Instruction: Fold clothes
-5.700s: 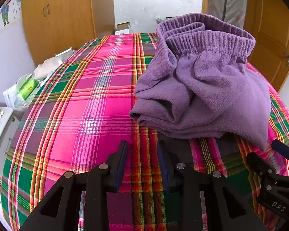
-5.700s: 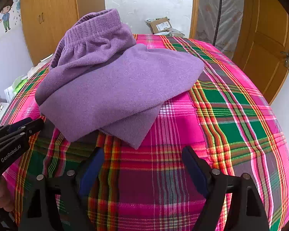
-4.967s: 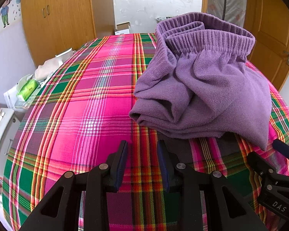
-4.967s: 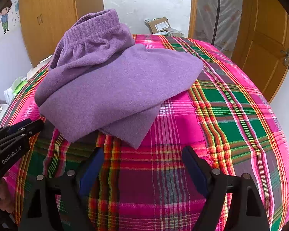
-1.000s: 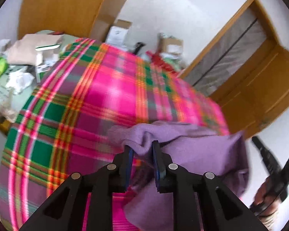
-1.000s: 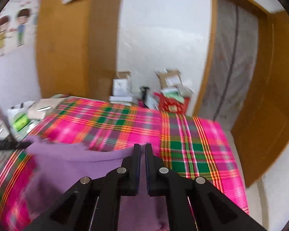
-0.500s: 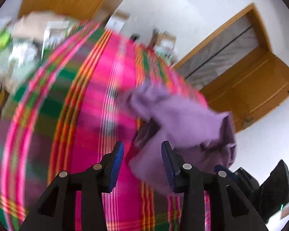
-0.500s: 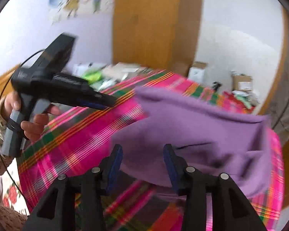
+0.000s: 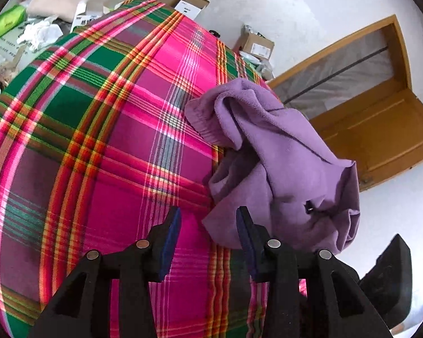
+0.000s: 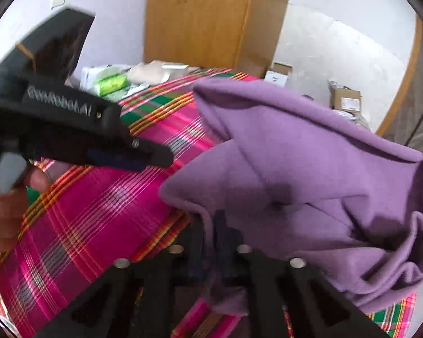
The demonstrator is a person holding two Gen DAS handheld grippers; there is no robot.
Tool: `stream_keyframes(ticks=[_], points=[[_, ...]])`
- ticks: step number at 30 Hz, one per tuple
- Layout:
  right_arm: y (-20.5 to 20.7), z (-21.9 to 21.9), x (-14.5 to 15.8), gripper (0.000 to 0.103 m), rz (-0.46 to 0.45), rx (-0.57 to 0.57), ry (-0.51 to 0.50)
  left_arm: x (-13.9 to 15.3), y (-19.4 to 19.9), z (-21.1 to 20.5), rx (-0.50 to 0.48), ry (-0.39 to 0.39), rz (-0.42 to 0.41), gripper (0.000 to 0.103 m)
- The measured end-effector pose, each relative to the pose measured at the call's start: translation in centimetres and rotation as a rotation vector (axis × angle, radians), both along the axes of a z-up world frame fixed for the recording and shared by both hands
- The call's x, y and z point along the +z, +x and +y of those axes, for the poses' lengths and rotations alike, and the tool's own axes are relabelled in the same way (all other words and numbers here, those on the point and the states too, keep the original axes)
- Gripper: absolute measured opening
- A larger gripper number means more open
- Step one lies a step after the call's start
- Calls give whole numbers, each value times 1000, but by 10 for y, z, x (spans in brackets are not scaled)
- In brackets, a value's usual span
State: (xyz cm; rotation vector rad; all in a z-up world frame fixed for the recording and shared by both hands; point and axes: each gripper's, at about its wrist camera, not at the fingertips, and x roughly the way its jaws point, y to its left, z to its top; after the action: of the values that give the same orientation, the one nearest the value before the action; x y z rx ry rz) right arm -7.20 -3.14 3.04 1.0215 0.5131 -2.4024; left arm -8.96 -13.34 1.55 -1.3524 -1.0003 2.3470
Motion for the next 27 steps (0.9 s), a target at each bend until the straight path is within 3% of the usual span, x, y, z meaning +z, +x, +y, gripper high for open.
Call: stream_keyframes(ticks=[12,15,21,23,27], points=[[13,84,97,6,53,-26,-415,1,-2,7,34,52,25,42],[16,103,106,6,60,-53,-475,4,-7,11,61,52,40,42],[35,153,123,6,90,-121,-597,8,-20,34,11,58,47,42],[39,166,127,6,103,-148,-615,9,-22,40,10,85,51,42],[31,184,115,7,97,-253,-504,12,-26,46,18,172,60,42]])
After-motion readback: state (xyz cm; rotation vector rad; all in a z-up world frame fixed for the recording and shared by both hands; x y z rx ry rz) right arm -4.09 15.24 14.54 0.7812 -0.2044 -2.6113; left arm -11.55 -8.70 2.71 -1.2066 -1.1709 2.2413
